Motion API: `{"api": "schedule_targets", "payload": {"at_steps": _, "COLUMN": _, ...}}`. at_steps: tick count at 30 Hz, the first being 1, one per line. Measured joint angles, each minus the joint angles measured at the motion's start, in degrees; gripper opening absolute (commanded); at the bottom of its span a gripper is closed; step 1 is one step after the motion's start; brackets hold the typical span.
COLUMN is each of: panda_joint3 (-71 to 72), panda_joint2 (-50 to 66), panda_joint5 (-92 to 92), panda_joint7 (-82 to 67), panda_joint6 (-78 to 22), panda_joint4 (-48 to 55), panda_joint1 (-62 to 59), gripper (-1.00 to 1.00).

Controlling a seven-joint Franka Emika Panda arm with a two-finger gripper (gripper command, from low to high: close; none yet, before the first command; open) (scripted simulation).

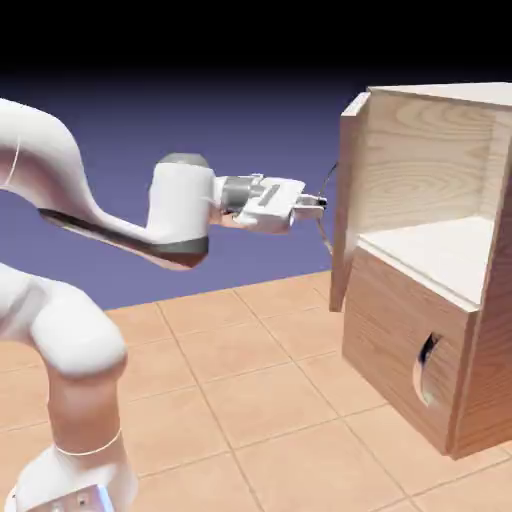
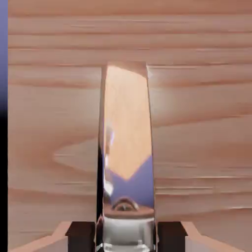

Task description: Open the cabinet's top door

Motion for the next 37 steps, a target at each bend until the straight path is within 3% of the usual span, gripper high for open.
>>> {"api": "schedule_targets", "payload": {"at_steps": 12, "panda_joint3": 22.69, "panda_joint2": 7.97, "panda_joint5": 28.73, "panda_joint7": -1.46, "panda_joint6": -27.55, "panda_joint4": 6.74, "panda_joint1": 3.05, "gripper": -1.00}}
{"api": "schedule_targets", "payload": {"at_steps": 26, "panda_joint3": 44.88, "panda_joint2": 34.18, "panda_joint5": 44.54, "panda_joint7": 6.96, "panda_joint6": -62.19, "panda_joint4": 31.69, "panda_joint1": -4.79, "gripper": -1.00}}
{"api": "schedule_targets", "payload": {"at_steps": 37, "panda_joint3": 50.80, "panda_joint2": 57.03, "panda_joint5": 45.79, "panda_joint7": 18.18, "panda_joint6": -85.96, "panda_joint4": 51.16, "panda_joint1": -3.06, "gripper": -1.00}}
